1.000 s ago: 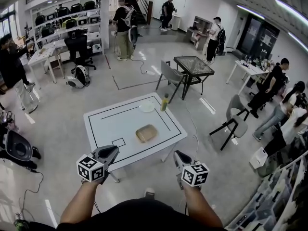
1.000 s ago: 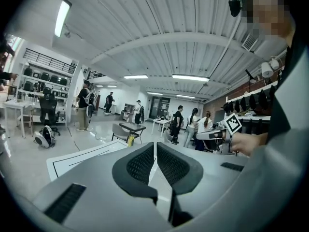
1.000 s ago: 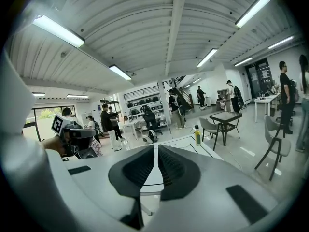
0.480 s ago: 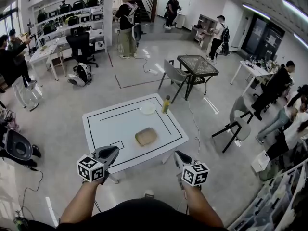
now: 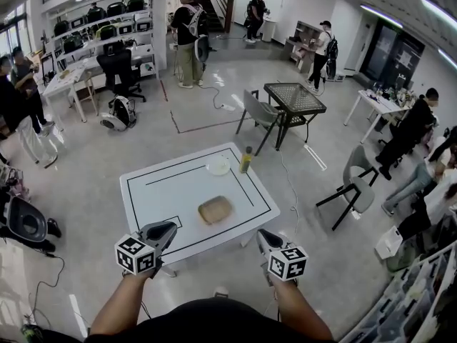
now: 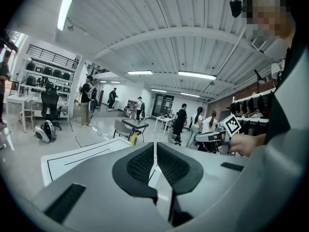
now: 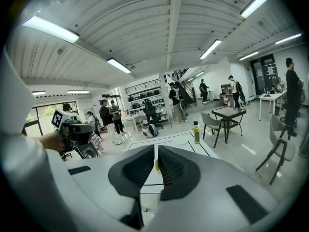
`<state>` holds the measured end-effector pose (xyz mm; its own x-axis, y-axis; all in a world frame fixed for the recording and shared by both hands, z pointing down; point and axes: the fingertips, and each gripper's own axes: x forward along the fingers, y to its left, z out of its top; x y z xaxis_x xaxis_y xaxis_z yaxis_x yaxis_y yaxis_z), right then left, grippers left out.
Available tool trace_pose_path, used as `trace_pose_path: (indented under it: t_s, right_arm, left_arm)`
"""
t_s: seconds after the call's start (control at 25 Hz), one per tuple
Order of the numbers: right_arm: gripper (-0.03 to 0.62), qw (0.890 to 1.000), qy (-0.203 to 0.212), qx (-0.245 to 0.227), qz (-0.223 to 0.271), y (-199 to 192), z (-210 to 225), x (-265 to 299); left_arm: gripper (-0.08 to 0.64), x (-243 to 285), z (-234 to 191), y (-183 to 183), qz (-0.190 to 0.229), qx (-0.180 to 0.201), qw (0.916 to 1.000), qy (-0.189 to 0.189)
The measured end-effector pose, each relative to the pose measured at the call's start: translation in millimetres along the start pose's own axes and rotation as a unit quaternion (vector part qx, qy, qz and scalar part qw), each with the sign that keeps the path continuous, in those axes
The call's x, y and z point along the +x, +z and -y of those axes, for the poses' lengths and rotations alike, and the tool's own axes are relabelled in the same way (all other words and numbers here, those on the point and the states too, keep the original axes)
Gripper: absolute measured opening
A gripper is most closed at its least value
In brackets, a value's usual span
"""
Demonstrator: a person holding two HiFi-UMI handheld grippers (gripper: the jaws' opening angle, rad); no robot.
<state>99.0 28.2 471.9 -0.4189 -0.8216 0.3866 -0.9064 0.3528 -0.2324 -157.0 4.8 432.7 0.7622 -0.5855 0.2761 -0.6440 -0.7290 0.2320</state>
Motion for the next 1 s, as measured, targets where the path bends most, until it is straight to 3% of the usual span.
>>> trace_pose_path:
  t_s: [0.24, 1.0]
  right_arm:
    - [0.038, 1.000, 0.002, -0.010, -0.005, 3, 14, 20]
    - [0.038, 0.999, 0.034, -0.018, -0.023, 22, 40, 75]
  left_arm:
    - [0.035, 18, -10, 1, 0.005, -0.019, 0.9998, -0.010]
    - [0.034, 52, -46, 8, -0.001, -0.021, 0.9995, 0.022]
